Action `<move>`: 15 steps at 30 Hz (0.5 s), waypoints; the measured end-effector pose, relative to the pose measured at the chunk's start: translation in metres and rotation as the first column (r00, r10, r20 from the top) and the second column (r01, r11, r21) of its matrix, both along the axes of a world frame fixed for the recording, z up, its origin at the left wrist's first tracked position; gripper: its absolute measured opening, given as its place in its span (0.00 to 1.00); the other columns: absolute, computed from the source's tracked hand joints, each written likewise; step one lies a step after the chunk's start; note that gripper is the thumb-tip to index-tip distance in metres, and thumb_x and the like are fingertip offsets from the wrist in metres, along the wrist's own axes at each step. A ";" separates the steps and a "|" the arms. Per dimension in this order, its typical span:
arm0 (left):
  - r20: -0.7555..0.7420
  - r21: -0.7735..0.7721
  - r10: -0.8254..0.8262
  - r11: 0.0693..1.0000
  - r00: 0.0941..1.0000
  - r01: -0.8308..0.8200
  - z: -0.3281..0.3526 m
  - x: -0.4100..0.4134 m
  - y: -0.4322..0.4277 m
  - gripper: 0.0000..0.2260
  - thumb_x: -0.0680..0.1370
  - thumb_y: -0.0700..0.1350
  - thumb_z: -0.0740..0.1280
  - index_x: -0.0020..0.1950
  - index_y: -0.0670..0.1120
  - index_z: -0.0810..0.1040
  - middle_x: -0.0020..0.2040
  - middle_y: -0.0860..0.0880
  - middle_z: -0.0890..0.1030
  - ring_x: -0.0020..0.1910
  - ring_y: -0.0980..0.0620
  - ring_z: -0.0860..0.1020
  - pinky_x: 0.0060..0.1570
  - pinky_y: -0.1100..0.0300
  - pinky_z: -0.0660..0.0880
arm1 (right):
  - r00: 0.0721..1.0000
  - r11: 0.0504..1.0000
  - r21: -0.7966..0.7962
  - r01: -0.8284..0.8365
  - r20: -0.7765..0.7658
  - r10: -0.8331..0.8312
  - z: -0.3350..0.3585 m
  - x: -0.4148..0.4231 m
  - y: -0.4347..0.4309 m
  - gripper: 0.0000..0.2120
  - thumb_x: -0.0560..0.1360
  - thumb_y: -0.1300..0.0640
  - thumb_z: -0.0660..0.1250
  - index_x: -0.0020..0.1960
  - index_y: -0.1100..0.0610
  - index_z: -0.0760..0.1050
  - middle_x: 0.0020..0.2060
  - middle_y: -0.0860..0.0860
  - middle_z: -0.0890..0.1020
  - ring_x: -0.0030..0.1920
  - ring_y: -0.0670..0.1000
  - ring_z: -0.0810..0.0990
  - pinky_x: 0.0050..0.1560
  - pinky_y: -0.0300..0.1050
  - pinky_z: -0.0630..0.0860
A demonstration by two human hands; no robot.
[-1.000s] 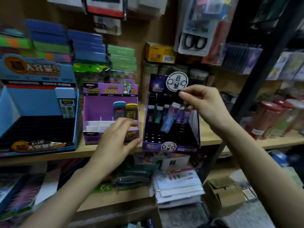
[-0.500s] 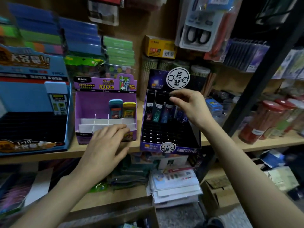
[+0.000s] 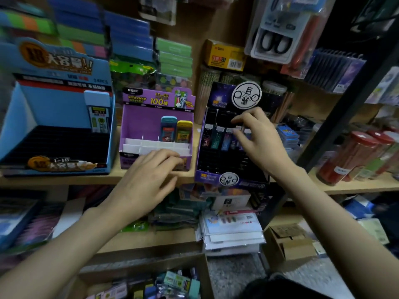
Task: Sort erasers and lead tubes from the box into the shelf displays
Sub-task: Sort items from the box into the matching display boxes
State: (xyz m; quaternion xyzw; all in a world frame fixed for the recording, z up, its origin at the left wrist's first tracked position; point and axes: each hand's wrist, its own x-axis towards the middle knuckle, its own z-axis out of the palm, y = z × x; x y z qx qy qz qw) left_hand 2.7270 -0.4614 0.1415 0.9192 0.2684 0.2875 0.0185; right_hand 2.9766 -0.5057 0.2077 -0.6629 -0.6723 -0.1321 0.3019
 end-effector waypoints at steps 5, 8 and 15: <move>-0.352 -0.316 -0.085 0.948 0.932 -0.033 -0.040 -0.038 -0.016 0.09 0.78 0.52 0.62 0.56 0.52 0.75 0.51 0.54 0.78 0.51 0.53 0.77 0.45 0.57 0.74 | 0.971 0.913 -0.331 -0.238 -0.079 0.225 -0.039 -0.041 -0.059 0.06 0.77 0.58 0.65 0.51 0.58 0.78 0.45 0.51 0.81 0.46 0.47 0.78 0.45 0.39 0.70; -0.565 -0.402 -0.098 0.900 0.819 -0.169 -0.092 -0.058 -0.029 0.08 0.79 0.52 0.61 0.56 0.52 0.74 0.52 0.54 0.78 0.50 0.55 0.77 0.45 0.60 0.72 | 0.961 0.812 -0.514 -0.276 -0.136 0.240 -0.096 -0.057 -0.082 0.05 0.77 0.58 0.64 0.48 0.58 0.78 0.44 0.52 0.82 0.46 0.52 0.79 0.42 0.42 0.69; -0.385 -0.777 0.074 0.512 0.920 -0.367 -0.230 -0.100 -0.085 0.02 0.76 0.36 0.67 0.45 0.42 0.76 0.42 0.43 0.78 0.42 0.49 0.75 0.40 0.60 0.67 | 0.961 0.498 -0.834 -0.237 -0.278 -0.009 -0.255 -0.087 -0.118 0.08 0.78 0.57 0.60 0.49 0.60 0.77 0.49 0.58 0.81 0.52 0.58 0.78 0.49 0.47 0.71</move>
